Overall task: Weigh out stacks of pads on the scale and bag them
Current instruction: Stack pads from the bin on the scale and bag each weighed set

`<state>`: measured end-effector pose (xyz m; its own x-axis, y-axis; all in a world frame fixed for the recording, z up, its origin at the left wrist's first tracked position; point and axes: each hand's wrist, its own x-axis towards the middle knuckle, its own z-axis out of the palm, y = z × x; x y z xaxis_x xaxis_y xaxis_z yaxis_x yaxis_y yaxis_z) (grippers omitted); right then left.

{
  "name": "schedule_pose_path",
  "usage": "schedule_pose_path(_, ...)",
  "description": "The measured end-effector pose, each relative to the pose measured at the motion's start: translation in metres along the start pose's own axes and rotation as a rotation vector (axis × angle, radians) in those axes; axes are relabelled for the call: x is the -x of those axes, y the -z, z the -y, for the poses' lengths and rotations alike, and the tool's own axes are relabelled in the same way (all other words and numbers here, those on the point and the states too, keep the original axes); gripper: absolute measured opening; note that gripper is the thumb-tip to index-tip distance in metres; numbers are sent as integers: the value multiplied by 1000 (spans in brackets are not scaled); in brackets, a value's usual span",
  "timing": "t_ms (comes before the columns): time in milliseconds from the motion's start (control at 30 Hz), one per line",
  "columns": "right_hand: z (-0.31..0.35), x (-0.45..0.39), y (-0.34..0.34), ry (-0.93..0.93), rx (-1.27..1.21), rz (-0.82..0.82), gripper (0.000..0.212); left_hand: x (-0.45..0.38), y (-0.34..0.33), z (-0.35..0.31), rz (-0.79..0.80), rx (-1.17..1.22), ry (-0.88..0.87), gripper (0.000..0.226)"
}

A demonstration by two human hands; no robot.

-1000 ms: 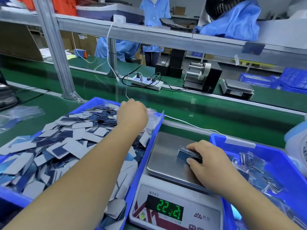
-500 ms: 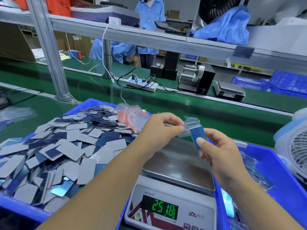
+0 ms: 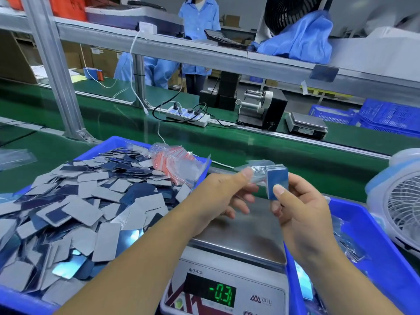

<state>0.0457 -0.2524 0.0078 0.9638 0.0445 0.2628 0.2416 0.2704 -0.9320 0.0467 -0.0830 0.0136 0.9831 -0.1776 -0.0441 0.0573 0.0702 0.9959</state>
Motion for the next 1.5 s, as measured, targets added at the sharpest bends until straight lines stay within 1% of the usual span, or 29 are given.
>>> schedule_pose_path(100, -2, 3, -2, -29, 44, 93, 24, 0, 0, 3, -28, -25, -118, 19)
schedule_pose_path(167, -3, 3, -2, -54, 41, 109, 25, 0, 3, 5, -41, -14, -130, 15)
schedule_pose_path(233, -2, 4, -1, -67, 50, 114, 26, 2, 5, 3, -17, 26, -120, 9)
schedule_pose_path(300, 0, 5, 1, -65, 80, 133, 26, 2, 7, 2, 5, 45, -106, 14)
schedule_pose_path(367, 2, 6, 2, -40, 140, 171, 26, 2, 10, 2, 15, 11, -97, 11)
schedule_pose_path(433, 4, 8, 2, -4, 240, 206, 29, 1, 13, 3, 12, -103, -100, 7)
schedule_pose_path(500, 5, 9, 3, 30, 348, 213, 28, 1, 16, 3, 7, -215, -111, 13)
schedule_pose_path(533, 4, 9, 4, 42, 386, 200, 26, 1, 16, 3, -1, -241, -115, 18)
schedule_pose_path(567, 4, 8, 6, 48, 405, 176, 25, 1, 17, 4, -13, -245, -123, 18)
schedule_pose_path(633, 4, 5, 9, 34, 409, 118, 24, 1, 18, 4, -44, -212, -149, 14)
schedule_pose_path(700, 5, 2, 12, 1, 429, 90, 23, -3, 20, 5, -103, -128, -155, 25)
schedule_pose_path(767, 4, 1, 16, -46, 529, 103, 26, -6, 24, 5, -154, -39, -139, 35)
schedule_pose_path(800, 2, 1, 17, -60, 623, 126, 28, -7, 27, 6, -146, -10, -141, 36)
schedule_pose_path(833, 1, 1, 18, -56, 742, 156, 26, -7, 28, 6, -116, 20, -150, 33)
schedule_pose_path(900, -1, 2, 16, -3, 978, 220, 24, -7, 29, 7, -46, 105, -164, 18)
schedule_pose_path(967, -1, 4, 12, 37, 1077, 275, 25, -6, 29, 8, -14, 188, -161, 9)
schedule_pose_path(1033, 0, 6, 9, 59, 1105, 324, 30, -6, 28, 8, -20, 261, -140, 13)
schedule_pose_path(1100, 0, 8, 8, 81, 1126, 354, 34, -5, 27, 8, -38, 283, -117, 20)
schedule_pose_path(1200, 2, 8, 8, 103, 1141, 364, 35, -4, 25, 8, -34, 216, -132, 19)
schedule_pose_path(1333, 2, 8, 8, 115, 1148, 376, 34, -5, 24, 10, -26, 156, -132, 25)
schedule_pose_path(1367, 1, 8, 8, 116, 1145, 375, 32, -5, 24, 10, -29, 153, -130, 27)
schedule_pose_path(1433, 0, 8, 9, 116, 1144, 359, 27, -5, 25, 9, -56, 118, -123, 38)
schedule_pose_path(1500, -1, 7, 10, 113, 1146, 340, 24, -4, 23, 8, -98, 68, -118, 43)
